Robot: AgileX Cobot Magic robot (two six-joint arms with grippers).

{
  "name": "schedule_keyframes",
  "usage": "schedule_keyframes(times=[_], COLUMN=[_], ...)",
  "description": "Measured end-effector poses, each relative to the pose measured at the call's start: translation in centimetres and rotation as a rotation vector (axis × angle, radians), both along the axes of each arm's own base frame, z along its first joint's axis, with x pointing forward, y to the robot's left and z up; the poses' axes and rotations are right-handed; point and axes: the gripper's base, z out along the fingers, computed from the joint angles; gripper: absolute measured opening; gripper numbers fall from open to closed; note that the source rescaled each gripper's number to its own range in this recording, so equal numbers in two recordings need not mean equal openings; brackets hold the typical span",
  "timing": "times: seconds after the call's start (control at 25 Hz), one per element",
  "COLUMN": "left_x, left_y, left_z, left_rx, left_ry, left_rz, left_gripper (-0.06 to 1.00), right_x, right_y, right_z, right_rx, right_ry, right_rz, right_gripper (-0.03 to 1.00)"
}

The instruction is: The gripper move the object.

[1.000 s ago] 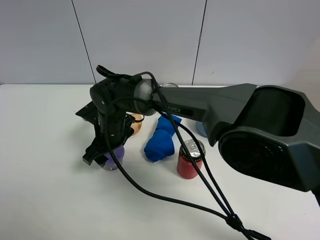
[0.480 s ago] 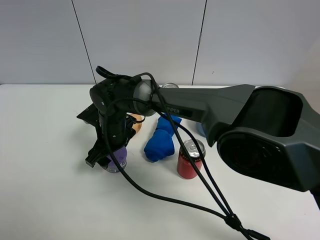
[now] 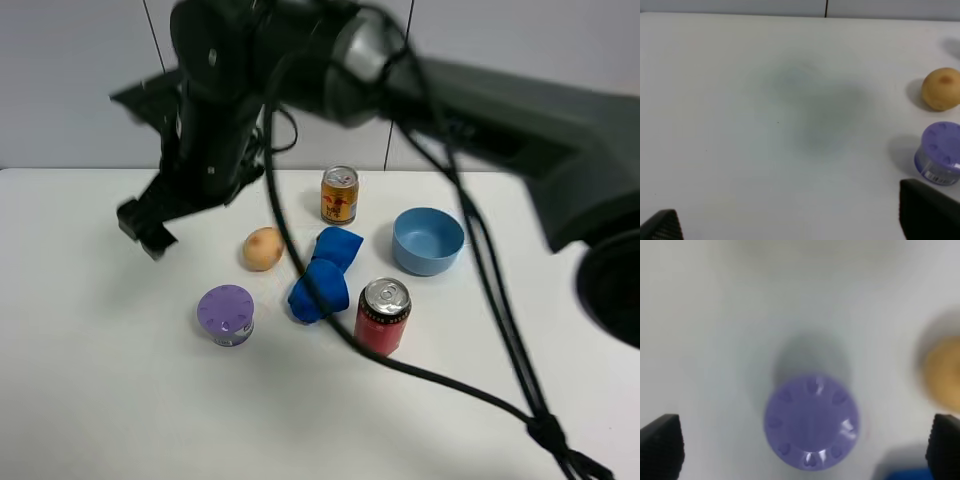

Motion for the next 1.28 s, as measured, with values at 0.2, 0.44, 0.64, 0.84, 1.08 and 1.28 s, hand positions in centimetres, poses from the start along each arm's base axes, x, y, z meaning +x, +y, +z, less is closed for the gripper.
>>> schedule_keyframes(times=[0.2, 0.44, 0.64, 0.84, 1.08, 1.28], left_x=[0.0, 0.0, 0.0, 0.0, 0.0, 0.0], left_y=[0.0, 0.0, 0.0, 0.0, 0.0, 0.0], left_z=[0.0, 0.0, 0.0, 0.0, 0.0, 0.0], left_rx=[0.000, 0.000, 0.000, 0.000, 0.000, 0.000], left_ry=[0.000, 0.000, 0.000, 0.000, 0.000, 0.000], left_rz=[0.000, 0.000, 0.000, 0.000, 0.000, 0.000], left_gripper=[1.00, 1.00, 1.00, 1.00, 1.00, 1.00], right_x=[-2.7, -6.9, -10.8, -14.1, -18.5, -23.7], right_y=[-4.9, -13.3, -21.1, -28.6, -37.1, -40.0], right_z=[11.6, 21.6, 26.8, 30.2, 31.4, 28.2], right_rx=[0.166, 0.252, 0.252, 0.295, 0.300, 0.226], right_ry=[-0.213, -0.467, -0.654, -0.800, -0.912, -0.911], right_rz=[-0.034, -0.127, -0.230, -0.369, -0.648, -0.835], right_gripper=[0.99, 1.00, 1.00, 1.00, 1.00, 1.00])
